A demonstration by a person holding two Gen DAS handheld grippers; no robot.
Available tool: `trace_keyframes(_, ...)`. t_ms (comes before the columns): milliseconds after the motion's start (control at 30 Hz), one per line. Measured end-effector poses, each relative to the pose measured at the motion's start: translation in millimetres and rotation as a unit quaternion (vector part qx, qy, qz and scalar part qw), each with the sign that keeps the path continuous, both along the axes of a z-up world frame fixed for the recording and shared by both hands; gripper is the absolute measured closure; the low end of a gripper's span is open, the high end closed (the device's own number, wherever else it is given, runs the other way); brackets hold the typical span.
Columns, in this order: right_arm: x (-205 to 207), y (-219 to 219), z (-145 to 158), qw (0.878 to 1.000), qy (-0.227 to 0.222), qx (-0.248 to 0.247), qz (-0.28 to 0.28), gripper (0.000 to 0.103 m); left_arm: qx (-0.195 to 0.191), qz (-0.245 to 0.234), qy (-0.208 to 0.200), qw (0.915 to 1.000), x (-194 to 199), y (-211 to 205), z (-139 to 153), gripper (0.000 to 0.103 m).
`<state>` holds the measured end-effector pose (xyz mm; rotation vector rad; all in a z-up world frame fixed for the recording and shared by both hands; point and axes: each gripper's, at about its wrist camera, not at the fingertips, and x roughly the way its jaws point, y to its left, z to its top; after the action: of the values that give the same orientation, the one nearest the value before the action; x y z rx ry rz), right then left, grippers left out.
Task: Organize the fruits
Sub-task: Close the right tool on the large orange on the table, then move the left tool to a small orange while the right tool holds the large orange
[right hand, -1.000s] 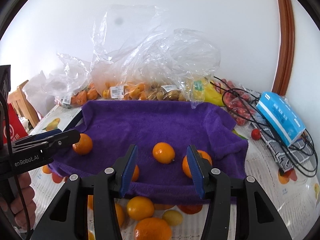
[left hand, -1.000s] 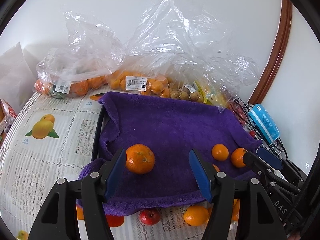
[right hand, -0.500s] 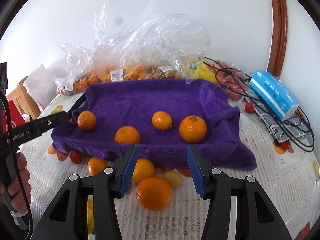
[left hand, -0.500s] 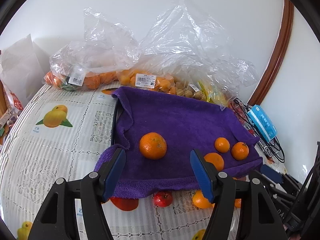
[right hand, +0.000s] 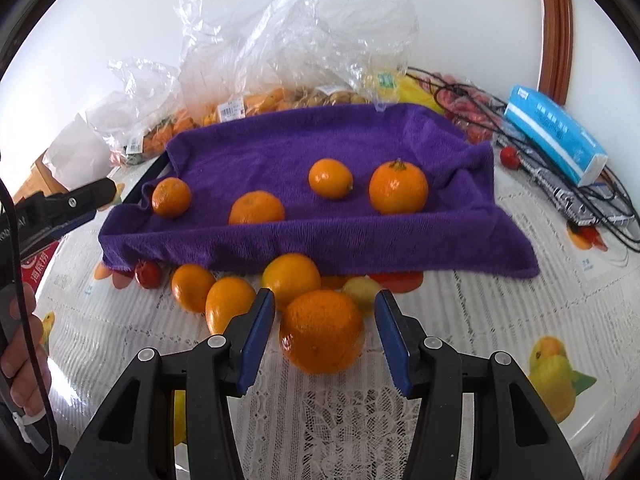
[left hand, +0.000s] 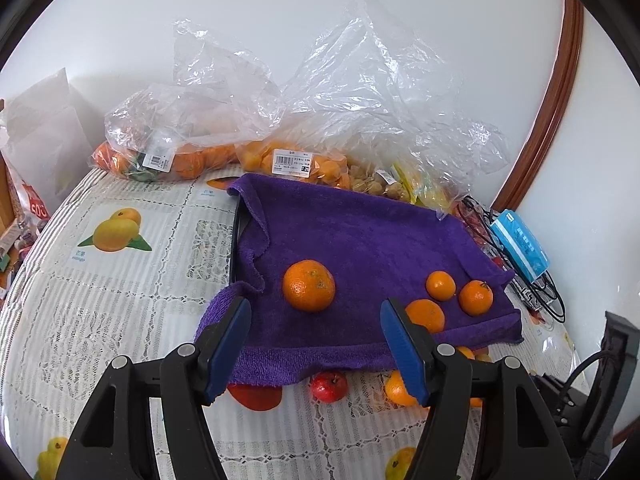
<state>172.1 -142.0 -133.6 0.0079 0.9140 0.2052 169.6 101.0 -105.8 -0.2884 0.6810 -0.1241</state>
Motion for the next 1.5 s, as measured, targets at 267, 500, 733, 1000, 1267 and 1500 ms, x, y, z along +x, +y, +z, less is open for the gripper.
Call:
trace_keyframes(267, -1, 7, -12, 1.0, 0.008, -0.004, 0.005, 0.051, -0.015, 0.013, 0.009, 0.9998, 2, 10, -2, 0.037)
trace_keyframes(500, 0, 5, -12, 1.0, 0.011, 0.005, 0.005, 0.06, -0.023, 0.019, 0.016, 0.9994, 4, 15, -5, 0.037)
trace_keyframes(733, 0, 10, -11, 1.0, 0.008, -0.019, 0.011, 0.06, -0.011, 0.011, 0.017, 0.9997, 6, 9, -6, 0.037)
trace_keyframes(1000, -11, -5, -2, 1.0, -0.002, -0.01, -0.001, 0.06, -0.013, -0.027, 0.016, 0.9994, 4, -4, -7, 0.037)
trace_keyframes(1267, -17, -25, 7, 1.0, -0.017, -0.007, -0.015, 0.06, -0.021, -0.111, 0.02, 0.9934, -2, -37, -13, 0.038)
trace_keyframes(1500, -18, -43, 15, 0.999, -0.032, -0.003, -0.02, 0.06, 0.007, -0.128, 0.046, 0.9907, 4, -63, -26, 0.04)
